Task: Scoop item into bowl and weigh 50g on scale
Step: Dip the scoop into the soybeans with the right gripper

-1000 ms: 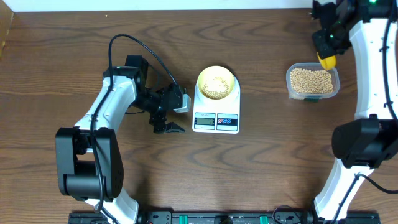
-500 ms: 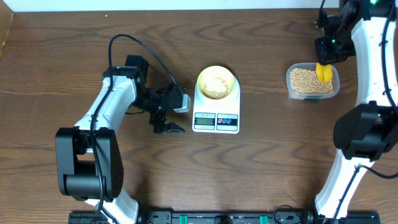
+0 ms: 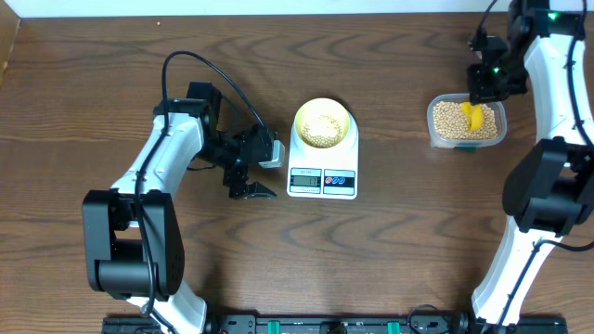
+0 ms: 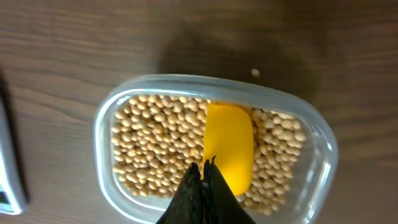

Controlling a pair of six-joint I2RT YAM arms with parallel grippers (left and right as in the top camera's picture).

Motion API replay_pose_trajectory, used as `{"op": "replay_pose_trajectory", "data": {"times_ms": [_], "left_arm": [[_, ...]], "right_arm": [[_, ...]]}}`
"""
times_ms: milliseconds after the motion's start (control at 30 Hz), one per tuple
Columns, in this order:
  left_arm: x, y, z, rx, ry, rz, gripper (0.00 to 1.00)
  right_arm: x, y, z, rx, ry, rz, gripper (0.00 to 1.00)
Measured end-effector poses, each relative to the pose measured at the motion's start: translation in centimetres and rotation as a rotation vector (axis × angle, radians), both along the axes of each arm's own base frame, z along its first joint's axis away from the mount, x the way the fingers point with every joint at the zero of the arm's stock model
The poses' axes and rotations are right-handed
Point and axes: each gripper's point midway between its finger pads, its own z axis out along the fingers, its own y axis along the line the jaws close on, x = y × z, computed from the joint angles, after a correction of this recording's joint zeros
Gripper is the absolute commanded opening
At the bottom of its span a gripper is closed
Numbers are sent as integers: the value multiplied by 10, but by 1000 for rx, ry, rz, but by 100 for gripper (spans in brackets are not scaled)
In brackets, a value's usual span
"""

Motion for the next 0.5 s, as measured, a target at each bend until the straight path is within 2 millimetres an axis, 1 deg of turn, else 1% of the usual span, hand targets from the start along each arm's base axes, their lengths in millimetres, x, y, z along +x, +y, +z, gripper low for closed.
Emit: {"op": "replay_pose_trajectory", "data": {"times_ms": [133,333,500], "left_arm": [[0,0,0,0,0,0,98],[0,0,0,0,0,0,98],[0,0,0,0,0,0,98]], "right_arm": [[0,3,-3,90,-9,-17,1],[-6,12,-10,189,2,5,1],[-9,20,-8,293,-9,34,1]]}}
